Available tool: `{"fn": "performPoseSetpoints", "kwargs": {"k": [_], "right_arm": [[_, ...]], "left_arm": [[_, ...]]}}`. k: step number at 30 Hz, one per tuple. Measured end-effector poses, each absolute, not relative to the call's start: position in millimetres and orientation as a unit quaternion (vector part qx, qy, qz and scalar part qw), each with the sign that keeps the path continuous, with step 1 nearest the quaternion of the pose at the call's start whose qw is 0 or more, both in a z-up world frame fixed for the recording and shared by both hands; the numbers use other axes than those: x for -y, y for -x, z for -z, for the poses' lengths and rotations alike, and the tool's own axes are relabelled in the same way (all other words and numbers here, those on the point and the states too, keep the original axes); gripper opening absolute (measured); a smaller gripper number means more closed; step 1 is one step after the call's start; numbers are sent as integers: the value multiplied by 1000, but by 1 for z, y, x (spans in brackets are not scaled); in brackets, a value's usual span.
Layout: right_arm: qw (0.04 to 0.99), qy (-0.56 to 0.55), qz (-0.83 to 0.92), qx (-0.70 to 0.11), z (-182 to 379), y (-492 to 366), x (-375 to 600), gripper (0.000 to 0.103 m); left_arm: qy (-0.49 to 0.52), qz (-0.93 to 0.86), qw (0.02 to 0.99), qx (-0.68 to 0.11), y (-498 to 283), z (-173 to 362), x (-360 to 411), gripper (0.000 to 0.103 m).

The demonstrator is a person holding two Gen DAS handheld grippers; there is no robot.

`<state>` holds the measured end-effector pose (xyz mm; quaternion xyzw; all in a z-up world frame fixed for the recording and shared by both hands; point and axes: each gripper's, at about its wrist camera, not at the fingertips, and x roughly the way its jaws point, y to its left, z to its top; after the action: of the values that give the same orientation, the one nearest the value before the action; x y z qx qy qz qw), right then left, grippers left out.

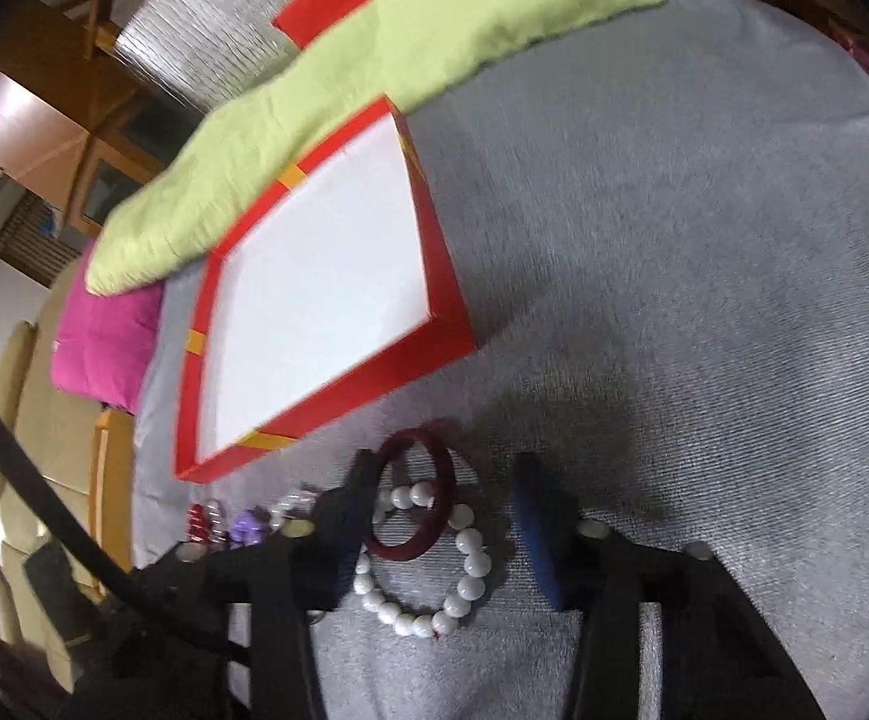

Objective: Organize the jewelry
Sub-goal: 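Grasp the maroon ring bracelet with the right tool while the left tool grasps the red bead bracelet, then carry both bracelets into the red box and open both tools to release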

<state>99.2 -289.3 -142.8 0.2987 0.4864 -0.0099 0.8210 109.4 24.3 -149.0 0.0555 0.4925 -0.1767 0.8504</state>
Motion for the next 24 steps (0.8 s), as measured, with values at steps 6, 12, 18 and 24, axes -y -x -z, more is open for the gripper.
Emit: {"fn": "performPoseSetpoints", "kwargs": {"k": [6, 12, 18, 24], "right_arm": [[837, -257, 12, -482, 140, -106, 272, 7], [876, -249, -11, -412, 108, -88, 266, 7], [886, -268, -46, -376, 92, -75, 267, 7], [886, -279, -50, -366, 86, -89, 266, 7]], "left_arm": [[-32, 167, 856, -487, -119, 148, -37, 21], [17, 160, 857, -490, -124, 149, -59, 10], [14, 149, 887, -437, -113, 128, -66, 10], [-28, 173, 903, -392, -110, 102, -47, 10]]}}
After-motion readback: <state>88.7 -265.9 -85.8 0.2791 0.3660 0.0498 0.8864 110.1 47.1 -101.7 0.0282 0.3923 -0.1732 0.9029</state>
